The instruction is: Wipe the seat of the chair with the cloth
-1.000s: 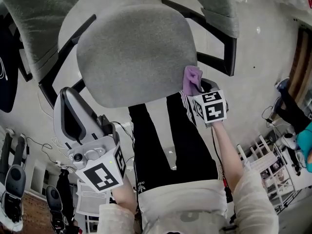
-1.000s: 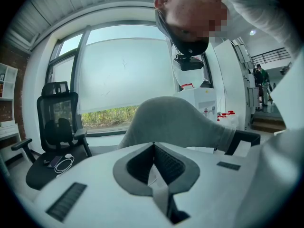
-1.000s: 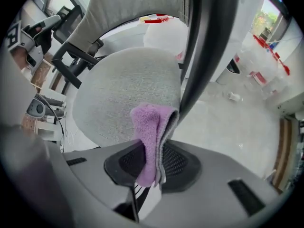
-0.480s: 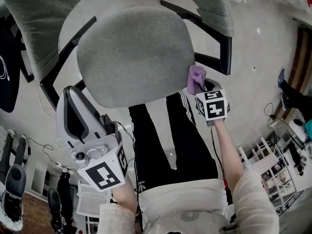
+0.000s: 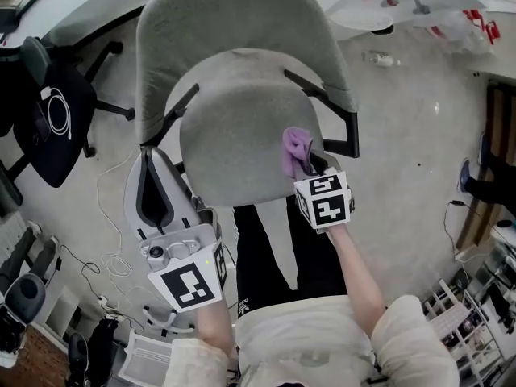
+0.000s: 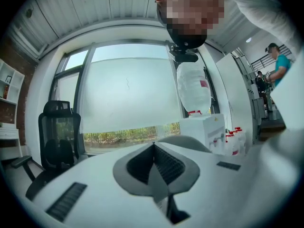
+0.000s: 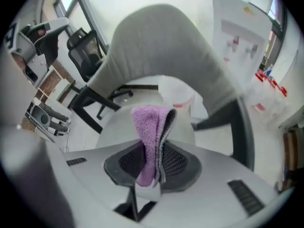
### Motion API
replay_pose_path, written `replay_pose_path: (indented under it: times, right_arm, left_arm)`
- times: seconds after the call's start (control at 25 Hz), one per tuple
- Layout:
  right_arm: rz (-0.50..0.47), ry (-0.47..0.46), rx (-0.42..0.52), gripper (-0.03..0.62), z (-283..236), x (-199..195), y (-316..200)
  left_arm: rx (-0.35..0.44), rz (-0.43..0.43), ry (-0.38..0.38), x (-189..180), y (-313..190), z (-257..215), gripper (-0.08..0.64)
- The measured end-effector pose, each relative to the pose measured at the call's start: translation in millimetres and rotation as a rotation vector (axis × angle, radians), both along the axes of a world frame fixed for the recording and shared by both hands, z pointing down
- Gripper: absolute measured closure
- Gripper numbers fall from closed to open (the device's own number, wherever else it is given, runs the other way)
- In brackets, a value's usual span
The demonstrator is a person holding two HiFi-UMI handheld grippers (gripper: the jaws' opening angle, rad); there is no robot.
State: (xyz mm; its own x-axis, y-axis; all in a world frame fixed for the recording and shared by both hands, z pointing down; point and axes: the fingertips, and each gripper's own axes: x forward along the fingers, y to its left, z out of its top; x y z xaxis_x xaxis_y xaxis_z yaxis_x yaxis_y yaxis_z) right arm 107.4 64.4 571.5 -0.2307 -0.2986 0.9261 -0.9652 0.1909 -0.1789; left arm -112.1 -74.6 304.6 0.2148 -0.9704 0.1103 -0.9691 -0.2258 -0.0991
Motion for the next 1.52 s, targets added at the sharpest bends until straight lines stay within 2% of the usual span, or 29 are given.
replay_pose_path:
  times: [0.16, 0.28, 0.48, 0.68, 0.96, 1.52]
  right_arm:
    - [-0.012, -0.085, 0.294, 0.506, -114, -47, -107]
    - [-0.038, -0.135, 0.504, 0.506, -222, -76, -152]
    - [-0.060, -0.206, 0.831, 0.506, -403, -92, -164]
    - [-0.072, -0.261, 1.046, 0.506, -514, -91, -131]
    - [-0.090, -0.245, 1.144, 0.506, -555, -92, -101]
    - [-0.107, -0.251, 1.139, 0.506, -557, -94, -89]
  left_arm:
    - [0.103, -0.033, 0.021, -9, -15, -77, 0.548]
    - [0.123, -0.046, 0.068, -15, -14, -131, 0.548]
    - [0.204, 0.012, 0.104, -5, 2, -223, 0.548]
    - [0.298, 0.027, 0.123, -7, 27, -290, 0.548]
    - [0.334, 0.039, 0.129, -10, 50, -313, 0.548]
    - [0.359, 0.036, 0.126, -6, 62, -330, 0.548]
